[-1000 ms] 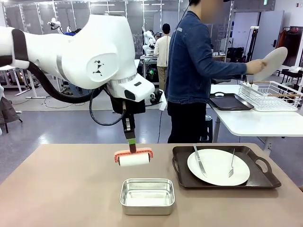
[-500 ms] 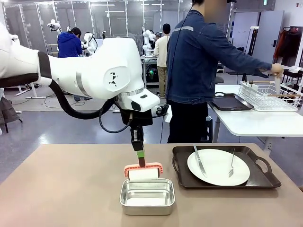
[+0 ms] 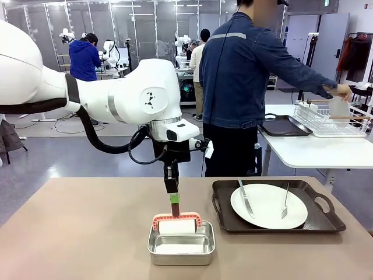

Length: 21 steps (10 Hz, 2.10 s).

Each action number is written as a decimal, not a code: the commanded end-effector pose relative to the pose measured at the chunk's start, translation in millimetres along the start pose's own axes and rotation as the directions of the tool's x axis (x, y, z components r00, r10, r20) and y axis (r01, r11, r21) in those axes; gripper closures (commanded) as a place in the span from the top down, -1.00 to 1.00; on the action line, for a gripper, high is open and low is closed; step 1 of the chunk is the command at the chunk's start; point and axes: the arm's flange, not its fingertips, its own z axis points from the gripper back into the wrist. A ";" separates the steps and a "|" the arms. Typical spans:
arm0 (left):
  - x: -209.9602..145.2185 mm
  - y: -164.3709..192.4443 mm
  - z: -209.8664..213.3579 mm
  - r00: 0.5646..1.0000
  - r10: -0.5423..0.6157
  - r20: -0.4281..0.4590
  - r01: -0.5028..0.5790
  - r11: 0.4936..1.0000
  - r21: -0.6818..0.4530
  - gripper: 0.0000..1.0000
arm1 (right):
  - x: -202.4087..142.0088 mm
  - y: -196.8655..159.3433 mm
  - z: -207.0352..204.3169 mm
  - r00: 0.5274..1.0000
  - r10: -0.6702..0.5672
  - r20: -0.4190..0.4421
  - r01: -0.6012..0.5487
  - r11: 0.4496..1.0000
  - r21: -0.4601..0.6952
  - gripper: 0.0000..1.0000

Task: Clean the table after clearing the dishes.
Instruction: Place the Lint Roller back on top of the Airtight Container.

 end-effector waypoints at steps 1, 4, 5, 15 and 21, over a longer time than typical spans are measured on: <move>2.6 15.3 -1.8 0.998 -0.059 0.018 0.060 0.997 -0.056 -0.57 | 0.4 2.6 1.5 1.000 0.006 0.004 -0.006 1.000 0.004 1.00; 2.9 34.5 -20.0 0.998 -0.056 0.007 0.057 0.993 -0.106 -0.57 | 0.4 2.6 1.5 1.000 0.006 0.004 -0.006 1.000 0.004 1.00; 1.8 40.7 -26.7 0.998 -0.055 0.012 0.056 0.992 -0.114 -0.57 | 0.4 2.6 1.5 1.000 0.006 0.004 -0.006 1.000 0.004 1.00; -1.7 62.6 -40.4 1.000 -0.021 0.008 0.022 0.989 -0.144 0.54 | 0.4 2.6 1.5 1.000 0.006 0.004 -0.006 1.000 0.004 1.00; -3.9 57.1 -12.1 1.000 0.004 -0.025 -0.006 0.996 -0.092 1.00 | 0.4 2.6 1.5 1.000 0.006 0.004 -0.006 1.000 0.004 1.00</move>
